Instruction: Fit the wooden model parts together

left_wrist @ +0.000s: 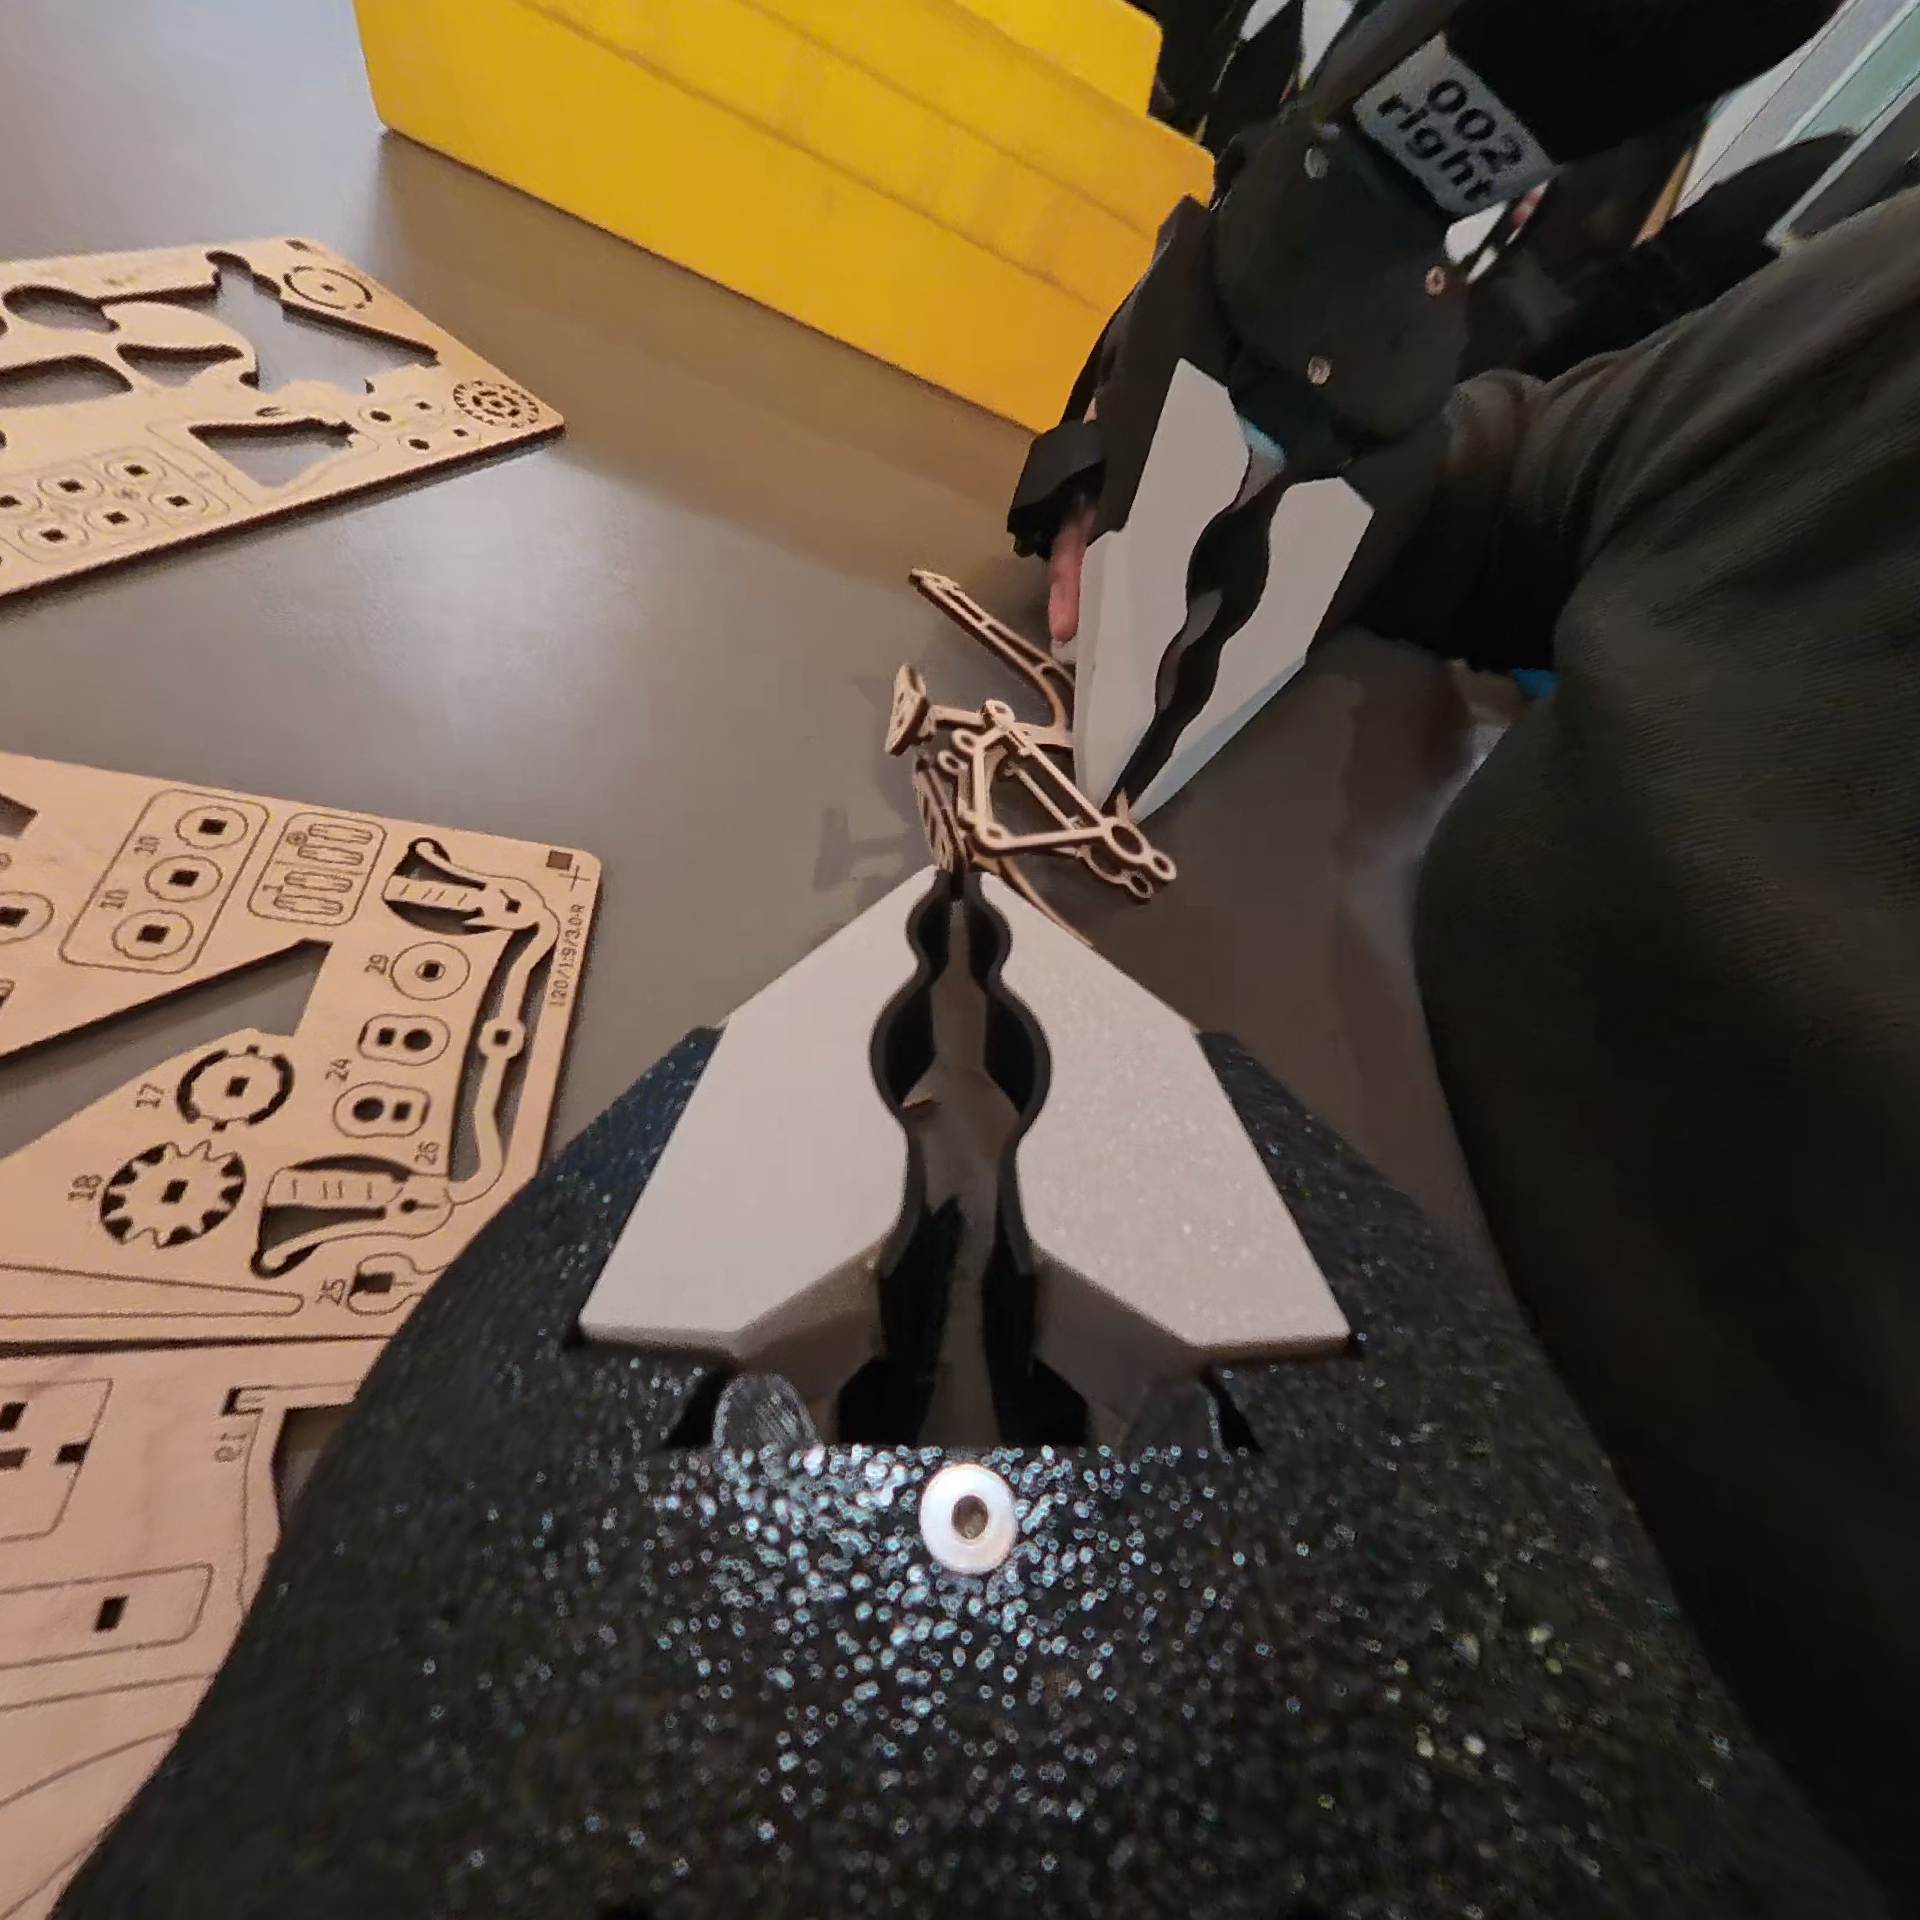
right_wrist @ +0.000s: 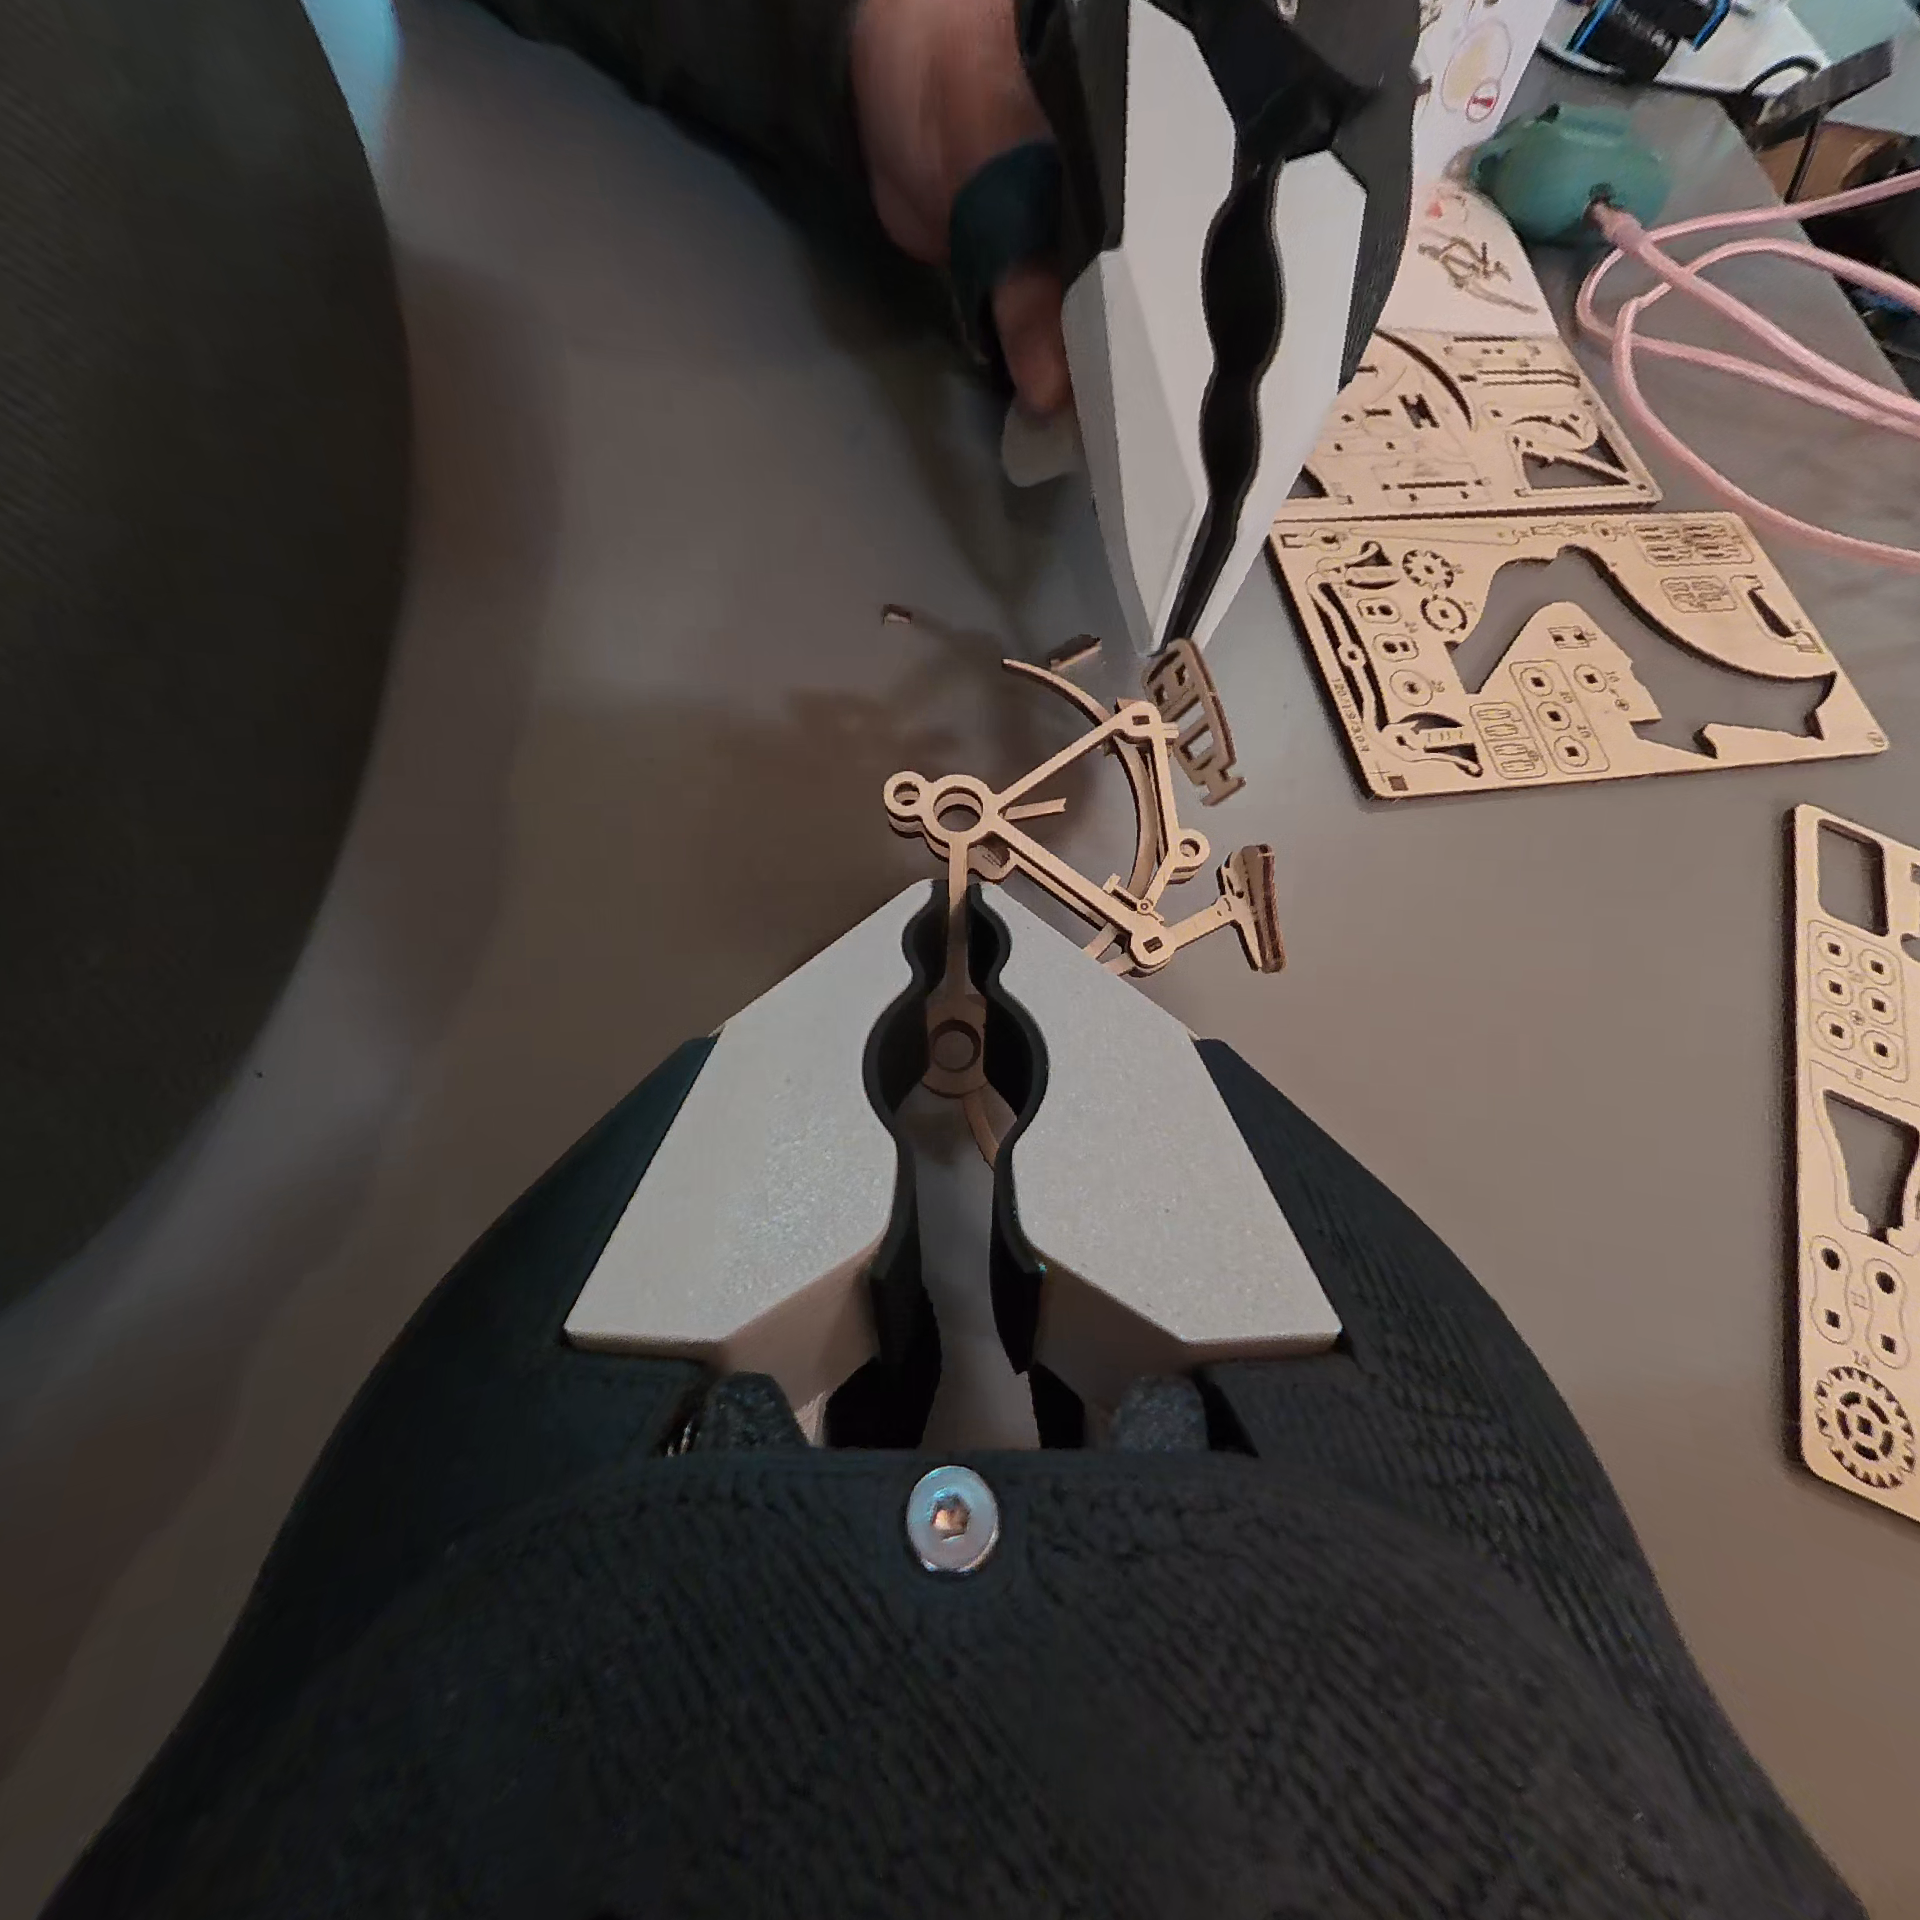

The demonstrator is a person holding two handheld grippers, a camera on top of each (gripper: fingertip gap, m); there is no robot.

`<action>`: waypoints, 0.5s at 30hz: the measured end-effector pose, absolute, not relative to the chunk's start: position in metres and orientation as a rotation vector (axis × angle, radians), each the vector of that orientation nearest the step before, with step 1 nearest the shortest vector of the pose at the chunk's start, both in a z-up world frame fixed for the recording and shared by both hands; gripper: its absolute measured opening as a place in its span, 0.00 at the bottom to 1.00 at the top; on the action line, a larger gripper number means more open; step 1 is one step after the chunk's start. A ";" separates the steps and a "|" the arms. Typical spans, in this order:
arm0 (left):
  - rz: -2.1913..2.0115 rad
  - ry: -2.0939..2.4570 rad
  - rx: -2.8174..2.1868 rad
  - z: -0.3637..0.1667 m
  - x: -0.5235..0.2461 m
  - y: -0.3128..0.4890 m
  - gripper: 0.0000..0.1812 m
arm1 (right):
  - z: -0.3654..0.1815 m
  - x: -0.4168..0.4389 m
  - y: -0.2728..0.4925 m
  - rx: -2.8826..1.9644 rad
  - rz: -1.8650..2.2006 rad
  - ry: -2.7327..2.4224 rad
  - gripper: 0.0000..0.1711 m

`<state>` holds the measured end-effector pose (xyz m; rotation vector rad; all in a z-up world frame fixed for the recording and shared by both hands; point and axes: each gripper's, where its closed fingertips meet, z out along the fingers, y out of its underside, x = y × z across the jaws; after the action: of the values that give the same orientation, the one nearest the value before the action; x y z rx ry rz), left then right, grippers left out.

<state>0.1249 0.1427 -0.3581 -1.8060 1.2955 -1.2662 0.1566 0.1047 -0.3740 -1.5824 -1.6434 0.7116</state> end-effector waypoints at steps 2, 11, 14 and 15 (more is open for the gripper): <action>-1.236 1.312 -1.798 -0.359 0.126 0.142 0.00 | -0.374 0.156 0.104 -1.587 0.722 -1.641 0.01; -1.157 1.421 -1.752 -0.364 0.130 0.137 0.00 | -0.377 0.156 0.097 -1.592 0.762 -1.671 0.01; -1.164 1.489 -1.763 -0.370 0.131 0.130 0.00 | -0.375 0.156 0.091 -1.620 0.875 -1.661 0.01; -1.165 1.502 -1.769 -0.371 0.131 0.129 0.00 | -0.375 0.156 0.090 -1.633 0.904 -1.657 0.01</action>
<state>0.1313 0.1292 -0.3713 -1.7688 1.5021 -1.1651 0.1561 0.0901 -0.3748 -1.6335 -1.6569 0.9042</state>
